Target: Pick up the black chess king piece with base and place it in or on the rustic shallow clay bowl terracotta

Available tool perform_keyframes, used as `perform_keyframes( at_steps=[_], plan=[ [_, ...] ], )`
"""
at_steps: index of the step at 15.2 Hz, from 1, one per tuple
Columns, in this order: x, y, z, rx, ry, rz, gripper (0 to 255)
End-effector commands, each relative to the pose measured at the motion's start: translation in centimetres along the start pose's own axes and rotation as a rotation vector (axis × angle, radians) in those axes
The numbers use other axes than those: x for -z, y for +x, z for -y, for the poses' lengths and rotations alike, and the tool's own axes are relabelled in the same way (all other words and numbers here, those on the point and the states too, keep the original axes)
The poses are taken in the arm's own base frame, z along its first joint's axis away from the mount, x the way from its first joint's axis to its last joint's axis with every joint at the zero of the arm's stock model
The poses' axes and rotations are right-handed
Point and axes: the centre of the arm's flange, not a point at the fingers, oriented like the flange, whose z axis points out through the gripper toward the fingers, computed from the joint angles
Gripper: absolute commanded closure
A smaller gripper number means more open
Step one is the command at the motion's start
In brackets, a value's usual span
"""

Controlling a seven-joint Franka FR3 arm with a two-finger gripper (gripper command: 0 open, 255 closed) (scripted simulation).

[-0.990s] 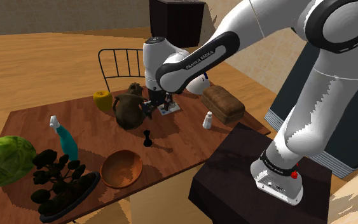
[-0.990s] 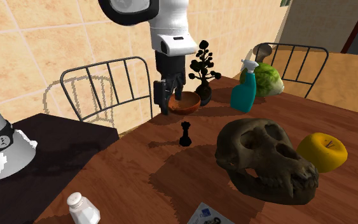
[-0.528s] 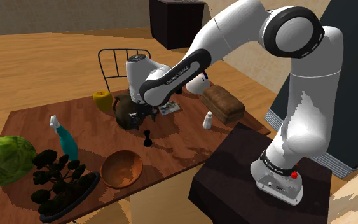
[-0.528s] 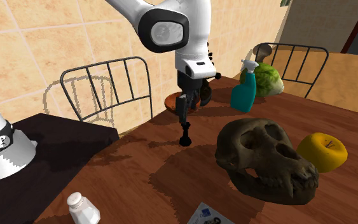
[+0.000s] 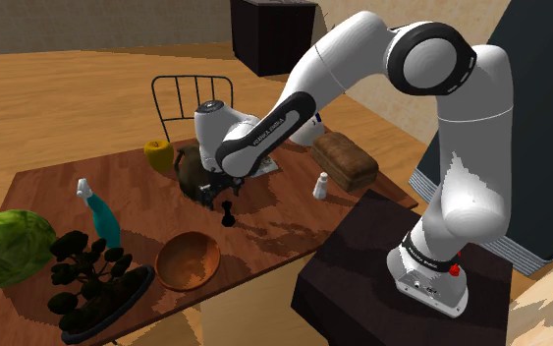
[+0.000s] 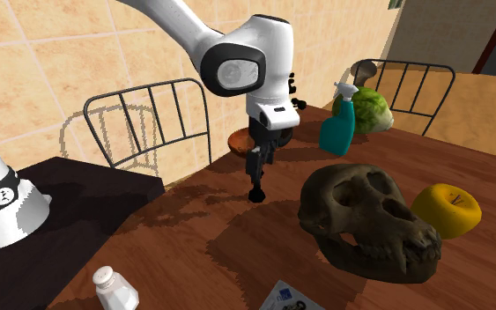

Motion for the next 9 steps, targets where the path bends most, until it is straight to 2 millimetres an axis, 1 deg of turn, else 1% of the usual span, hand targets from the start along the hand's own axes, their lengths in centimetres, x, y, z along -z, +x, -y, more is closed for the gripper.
perform_keyframes(
  at_steps=[1,7,8,9],
  plan=[
    [-0.47,0.01,-0.09,0.000,0.000,0.000,0],
    [-0.47,0.01,-0.09,0.000,0.000,0.000,0],
    [-0.47,0.01,-0.09,0.000,0.000,0.000,255],
    [-0.47,0.01,-0.09,0.000,0.000,0.000,255]
  ],
)
